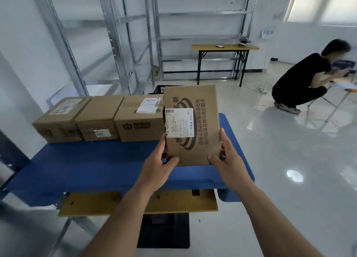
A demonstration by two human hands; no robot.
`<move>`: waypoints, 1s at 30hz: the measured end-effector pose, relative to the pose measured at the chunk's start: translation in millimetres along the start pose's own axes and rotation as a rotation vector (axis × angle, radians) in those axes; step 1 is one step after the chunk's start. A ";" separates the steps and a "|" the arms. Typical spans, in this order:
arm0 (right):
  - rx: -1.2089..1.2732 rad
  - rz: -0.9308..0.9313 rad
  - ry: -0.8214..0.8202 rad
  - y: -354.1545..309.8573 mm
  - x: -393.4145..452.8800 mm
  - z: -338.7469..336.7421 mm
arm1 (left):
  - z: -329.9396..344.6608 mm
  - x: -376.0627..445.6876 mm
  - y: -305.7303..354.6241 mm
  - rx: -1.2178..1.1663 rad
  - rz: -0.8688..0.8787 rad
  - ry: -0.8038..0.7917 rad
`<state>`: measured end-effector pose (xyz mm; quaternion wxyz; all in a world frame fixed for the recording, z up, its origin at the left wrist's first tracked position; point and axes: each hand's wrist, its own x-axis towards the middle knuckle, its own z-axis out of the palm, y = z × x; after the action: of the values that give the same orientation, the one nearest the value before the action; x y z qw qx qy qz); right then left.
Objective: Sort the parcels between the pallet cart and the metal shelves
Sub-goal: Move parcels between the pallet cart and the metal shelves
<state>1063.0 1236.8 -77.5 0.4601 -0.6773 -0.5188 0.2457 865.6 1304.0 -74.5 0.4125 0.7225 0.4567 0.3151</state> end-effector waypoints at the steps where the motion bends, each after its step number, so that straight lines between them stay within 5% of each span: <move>1: -0.017 -0.003 -0.003 3.6 6.4 -5.7 | 6.9 7.6 1.6 0.001 -0.005 -0.004; 17: -0.244 0.224 0.024 46.8 92.5 -6.9 | 41.4 108.5 -18.4 0.200 -0.069 -0.114; 23: -0.271 0.264 0.031 52.1 127.5 5.9 | 25.1 141.1 -11.1 0.850 0.179 0.134; 30: -0.228 0.246 0.002 52.6 174.9 18.5 | -2.2 184.5 -22.2 0.928 0.076 0.011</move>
<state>1132.7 1404.1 -106.9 0.3473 -0.7836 -0.4562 0.2391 925.8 1479.8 -78.6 0.0312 0.8452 0.5247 0.0961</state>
